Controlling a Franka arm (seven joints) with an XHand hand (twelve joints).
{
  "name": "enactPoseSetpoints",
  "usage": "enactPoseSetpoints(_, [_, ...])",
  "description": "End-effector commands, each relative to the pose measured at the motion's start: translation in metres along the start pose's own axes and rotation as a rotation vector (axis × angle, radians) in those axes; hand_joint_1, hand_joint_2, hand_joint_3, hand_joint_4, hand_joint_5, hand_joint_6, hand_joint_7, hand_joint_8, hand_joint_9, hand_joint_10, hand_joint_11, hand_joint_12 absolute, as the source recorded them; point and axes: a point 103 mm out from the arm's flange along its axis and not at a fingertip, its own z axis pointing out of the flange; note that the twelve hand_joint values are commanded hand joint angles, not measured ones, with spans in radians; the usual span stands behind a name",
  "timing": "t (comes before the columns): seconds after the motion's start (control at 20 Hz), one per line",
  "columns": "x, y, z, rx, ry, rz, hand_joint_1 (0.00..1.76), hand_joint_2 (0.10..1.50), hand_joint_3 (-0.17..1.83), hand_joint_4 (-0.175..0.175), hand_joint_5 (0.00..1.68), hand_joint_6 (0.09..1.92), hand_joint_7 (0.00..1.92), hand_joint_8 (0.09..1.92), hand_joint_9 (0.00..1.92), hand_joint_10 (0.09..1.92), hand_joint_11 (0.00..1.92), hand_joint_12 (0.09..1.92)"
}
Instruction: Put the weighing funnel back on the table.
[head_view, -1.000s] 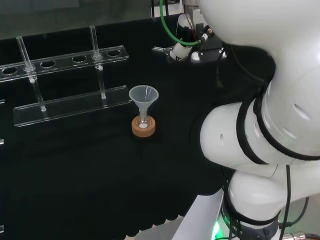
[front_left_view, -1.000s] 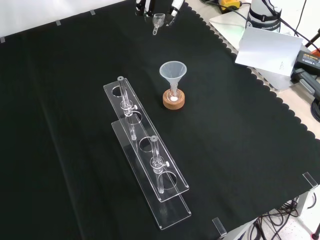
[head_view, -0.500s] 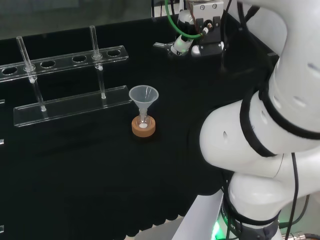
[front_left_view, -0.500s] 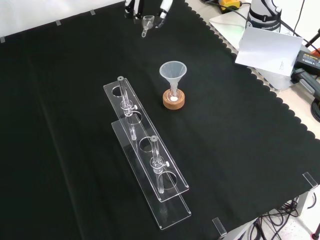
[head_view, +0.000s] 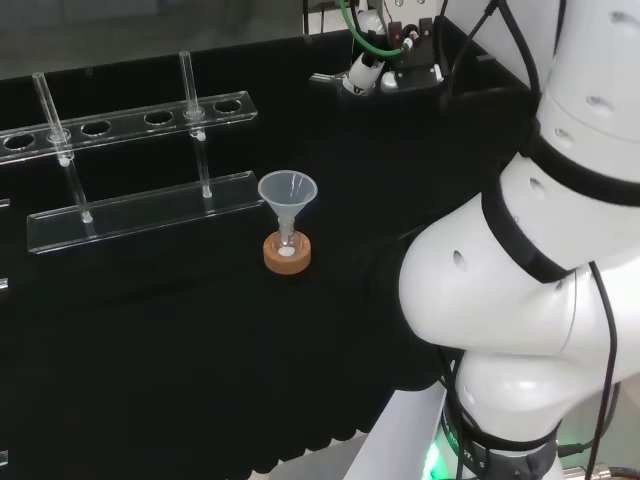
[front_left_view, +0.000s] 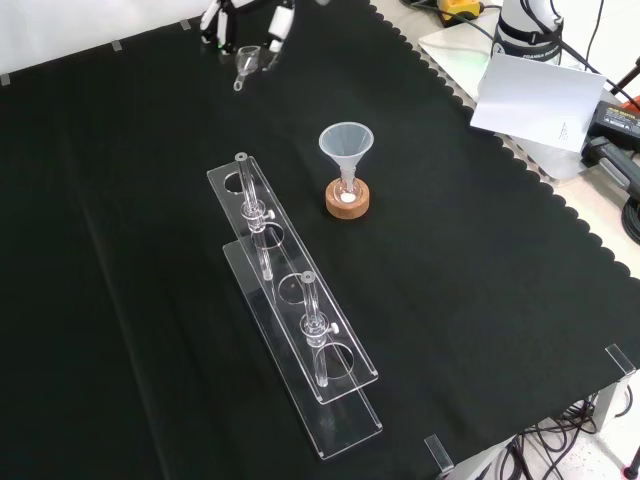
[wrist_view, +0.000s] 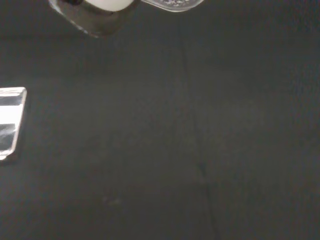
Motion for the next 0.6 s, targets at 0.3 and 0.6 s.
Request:
enactPoseSetpoints(0.3, [-0.023, 0.078, 0.035, 0.047, -0.069, -0.001, 1.13, 1.03, -0.17, 0.175, 1.43, 0.25, 0.54, 0.65, 0.91, 0.30, 0.75, 1.03])
enactPoseSetpoints(0.6, [-0.024, 0.097, 0.064, 0.076, -0.083, -0.015, 1.13, 1.03, -0.17, 0.175, 1.43, 0.25, 0.54, 0.65, 0.91, 0.30, 0.75, 1.04])
